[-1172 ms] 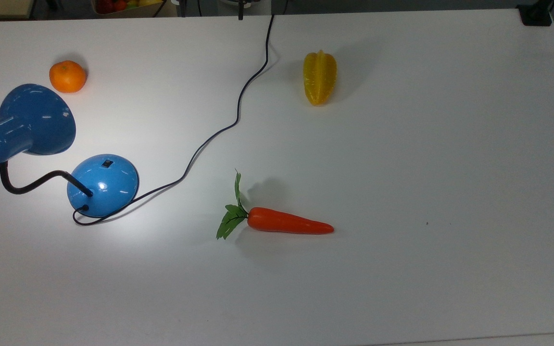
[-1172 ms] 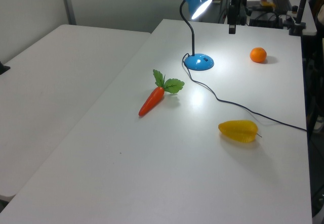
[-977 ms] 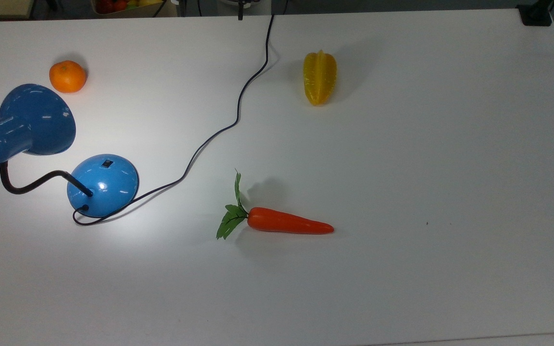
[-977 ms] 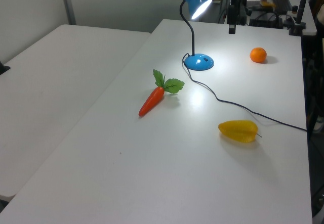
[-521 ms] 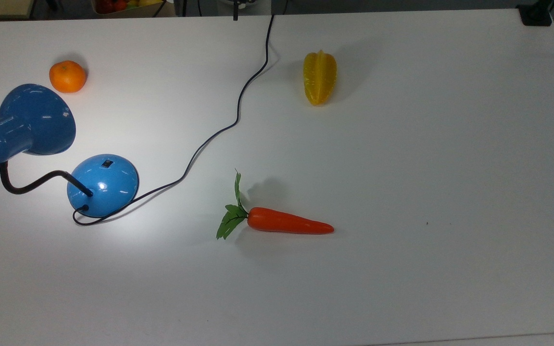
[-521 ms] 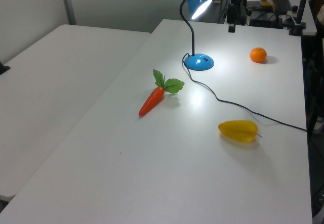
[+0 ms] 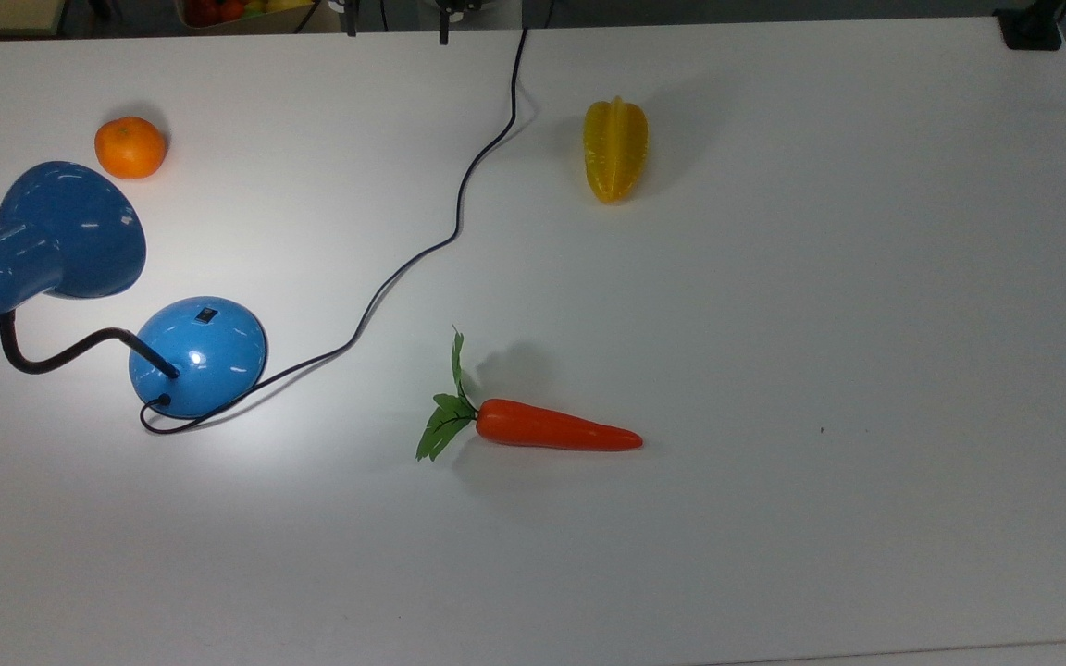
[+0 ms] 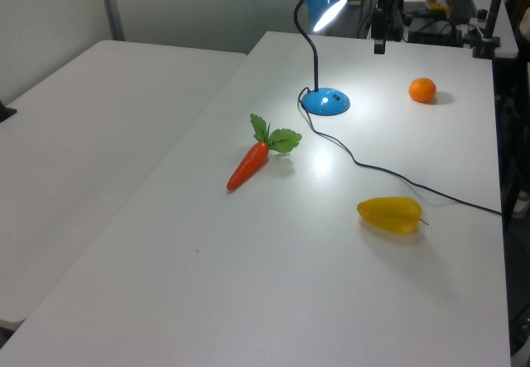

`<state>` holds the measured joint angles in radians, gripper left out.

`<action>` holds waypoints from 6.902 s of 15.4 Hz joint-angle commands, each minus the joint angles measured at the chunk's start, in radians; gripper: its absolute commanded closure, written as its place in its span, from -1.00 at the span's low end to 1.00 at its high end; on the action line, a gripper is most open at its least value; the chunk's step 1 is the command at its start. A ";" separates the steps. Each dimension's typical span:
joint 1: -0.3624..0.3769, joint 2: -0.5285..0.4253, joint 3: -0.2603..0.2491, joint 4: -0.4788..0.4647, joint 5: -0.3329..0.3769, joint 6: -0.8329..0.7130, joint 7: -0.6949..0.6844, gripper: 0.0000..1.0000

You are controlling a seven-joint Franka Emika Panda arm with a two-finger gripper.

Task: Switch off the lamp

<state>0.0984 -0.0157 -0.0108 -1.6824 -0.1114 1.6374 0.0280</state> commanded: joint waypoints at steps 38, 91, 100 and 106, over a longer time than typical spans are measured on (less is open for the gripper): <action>-0.325 0.365 -0.020 -0.272 -0.021 1.041 0.176 1.00; 0.043 -0.036 -0.017 -0.031 0.030 0.032 0.004 0.41; 0.023 -0.006 -0.020 0.023 0.018 -0.031 -0.089 -1.00; 0.023 -0.004 -0.020 0.038 0.016 -0.064 -0.086 -1.00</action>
<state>0.1203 -0.0341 -0.0266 -1.6787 -0.1054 1.6114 -0.0364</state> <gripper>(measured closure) 0.000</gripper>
